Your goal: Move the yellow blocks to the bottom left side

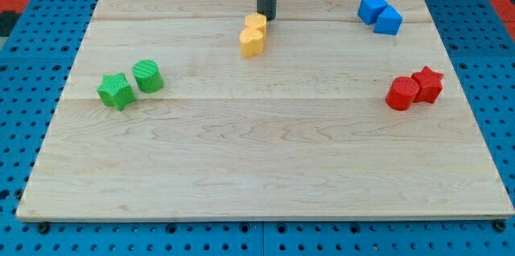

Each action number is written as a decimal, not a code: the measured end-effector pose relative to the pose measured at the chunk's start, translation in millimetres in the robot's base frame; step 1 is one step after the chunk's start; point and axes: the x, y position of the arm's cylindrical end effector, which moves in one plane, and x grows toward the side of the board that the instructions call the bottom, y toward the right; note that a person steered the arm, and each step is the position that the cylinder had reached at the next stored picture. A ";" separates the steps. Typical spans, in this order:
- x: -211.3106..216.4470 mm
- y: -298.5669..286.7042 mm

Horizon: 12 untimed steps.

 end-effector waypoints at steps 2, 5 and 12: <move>47.1 0.3; 50.1 -17.0; 93.9 -92.0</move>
